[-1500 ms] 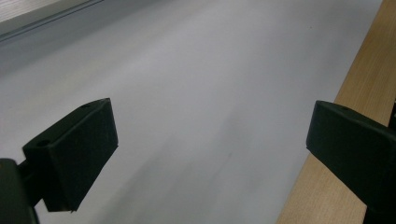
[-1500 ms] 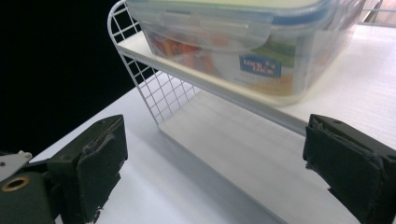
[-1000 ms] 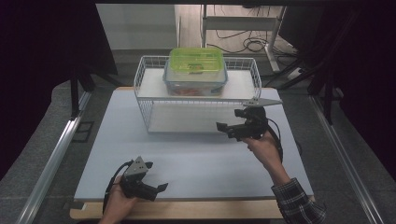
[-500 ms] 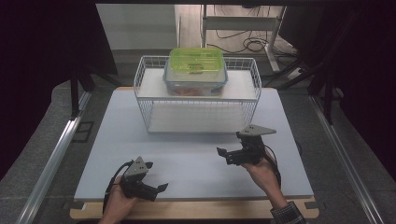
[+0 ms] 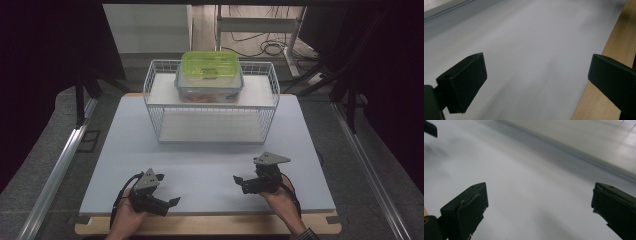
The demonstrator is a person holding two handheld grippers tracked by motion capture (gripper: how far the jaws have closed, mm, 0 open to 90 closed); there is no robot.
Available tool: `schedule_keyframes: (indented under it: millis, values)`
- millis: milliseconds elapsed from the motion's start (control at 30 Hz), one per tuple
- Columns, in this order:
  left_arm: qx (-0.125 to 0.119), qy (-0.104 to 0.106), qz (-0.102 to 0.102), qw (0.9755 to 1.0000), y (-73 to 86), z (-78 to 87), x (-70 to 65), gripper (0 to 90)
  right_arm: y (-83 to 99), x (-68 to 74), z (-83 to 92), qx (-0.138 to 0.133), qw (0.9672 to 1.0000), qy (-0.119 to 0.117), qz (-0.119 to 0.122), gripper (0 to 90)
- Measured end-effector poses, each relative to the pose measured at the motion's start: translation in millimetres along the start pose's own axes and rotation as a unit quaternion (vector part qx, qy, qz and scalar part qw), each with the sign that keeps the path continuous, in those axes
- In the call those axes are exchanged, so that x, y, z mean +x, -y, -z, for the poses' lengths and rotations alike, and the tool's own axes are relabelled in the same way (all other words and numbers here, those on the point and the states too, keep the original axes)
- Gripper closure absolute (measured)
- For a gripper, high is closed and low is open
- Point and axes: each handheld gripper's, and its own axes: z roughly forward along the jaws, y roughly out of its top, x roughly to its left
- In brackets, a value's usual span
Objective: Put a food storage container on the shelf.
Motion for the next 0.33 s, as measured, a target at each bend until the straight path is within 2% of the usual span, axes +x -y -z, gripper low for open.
schedule_keyframes:
  millis: [167, 267, 333]
  values:
    - [0.003, 0.000, -0.002, 1.0000, 0.1, -0.8, -0.3, 2.1, 12.3, 0.9, -3.9, 0.025, 0.9997, -0.001, -0.002, 0.8]
    - [0.006, -0.001, -0.001, 1.0000, -0.2, -1.2, 0.1, 2.2, 15.8, 1.1, -7.3, 0.044, 0.9990, 0.003, 0.006, 0.8]
    - [0.007, -0.005, 0.002, 1.0000, -0.1, -1.3, 0.6, 1.2, 14.7, 1.4, -7.4, 0.042, 0.9991, 0.004, 0.009, 0.7]
